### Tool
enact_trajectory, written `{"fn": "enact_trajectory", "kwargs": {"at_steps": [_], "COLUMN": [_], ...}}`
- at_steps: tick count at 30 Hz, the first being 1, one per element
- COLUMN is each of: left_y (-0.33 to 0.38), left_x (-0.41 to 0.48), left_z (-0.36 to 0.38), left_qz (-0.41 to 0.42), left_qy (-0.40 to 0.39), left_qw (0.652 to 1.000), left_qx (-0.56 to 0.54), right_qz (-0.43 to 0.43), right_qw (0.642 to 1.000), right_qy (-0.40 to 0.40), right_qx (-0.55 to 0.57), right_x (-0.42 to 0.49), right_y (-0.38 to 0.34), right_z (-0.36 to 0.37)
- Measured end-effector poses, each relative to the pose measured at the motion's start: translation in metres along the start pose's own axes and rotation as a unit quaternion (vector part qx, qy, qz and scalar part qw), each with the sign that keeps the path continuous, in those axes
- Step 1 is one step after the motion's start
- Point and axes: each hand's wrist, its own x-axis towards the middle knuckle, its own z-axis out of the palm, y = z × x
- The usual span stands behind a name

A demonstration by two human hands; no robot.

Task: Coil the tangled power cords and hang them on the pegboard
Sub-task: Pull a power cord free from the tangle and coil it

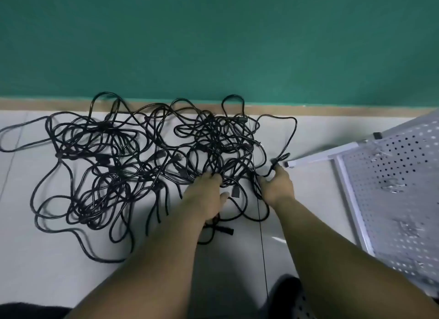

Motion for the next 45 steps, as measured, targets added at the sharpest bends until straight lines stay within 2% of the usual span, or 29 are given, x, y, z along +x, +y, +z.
{"fn": "enact_trajectory", "kwargs": {"at_steps": [3,7,10,15,20,22,25,28,30,35,37,40,42,45], "left_y": [0.002,-0.004,0.007,0.047,0.078,0.084,0.085,0.085,0.086,0.094,0.093,0.086,0.077,0.061], "left_x": [-0.007,-0.012,-0.010,-0.016,-0.041,-0.055,-0.075,-0.097,-0.118,-0.170,-0.188,-0.215,-0.229,-0.241], "left_z": [0.003,0.006,-0.001,-0.034,-0.073,-0.079,-0.083,-0.097,-0.112,-0.158,-0.176,-0.200,-0.213,-0.224], "left_qz": [-0.014,-0.016,-0.007,0.012,-0.009,0.013,0.058,0.080,0.109,0.188,0.210,0.198,0.169,0.120], "left_qy": [0.002,-0.016,0.013,0.078,0.070,0.067,0.099,0.179,0.205,0.229,0.251,0.315,0.367,0.375], "left_qw": [0.998,0.999,0.996,0.949,0.905,0.893,0.900,0.902,0.901,0.886,0.878,0.874,0.870,0.878], "left_qx": [-0.061,-0.032,-0.093,-0.304,-0.419,-0.446,-0.420,-0.385,-0.368,-0.356,-0.350,-0.312,-0.284,-0.273], "right_qz": [0.004,-0.012,-0.055,-0.220,-0.383,-0.422,-0.438,-0.383,-0.343,-0.347,-0.347,-0.361,-0.379,-0.416], "right_qw": [0.999,0.999,0.998,0.975,0.917,0.894,0.885,0.911,0.927,0.925,0.924,0.924,0.920,0.894], "right_qy": [0.003,-0.008,-0.007,-0.015,-0.021,-0.027,-0.010,0.074,0.117,0.027,0.037,0.096,0.105,0.118], "right_qx": [0.050,0.053,0.031,-0.019,-0.108,-0.149,-0.160,-0.137,-0.098,-0.151,-0.154,-0.079,0.007,0.116], "right_x": [-0.001,-0.012,-0.024,-0.049,-0.079,-0.093,-0.112,-0.123,-0.127,-0.131,-0.136,-0.152,-0.171,-0.209], "right_y": [0.001,0.017,0.013,-0.011,-0.024,-0.028,-0.035,-0.042,-0.046,-0.054,-0.057,-0.072,-0.091,-0.116], "right_z": [-0.004,-0.008,-0.018,-0.039,-0.061,-0.068,-0.082,-0.099,-0.110,-0.125,-0.130,-0.151,-0.177,-0.218]}}
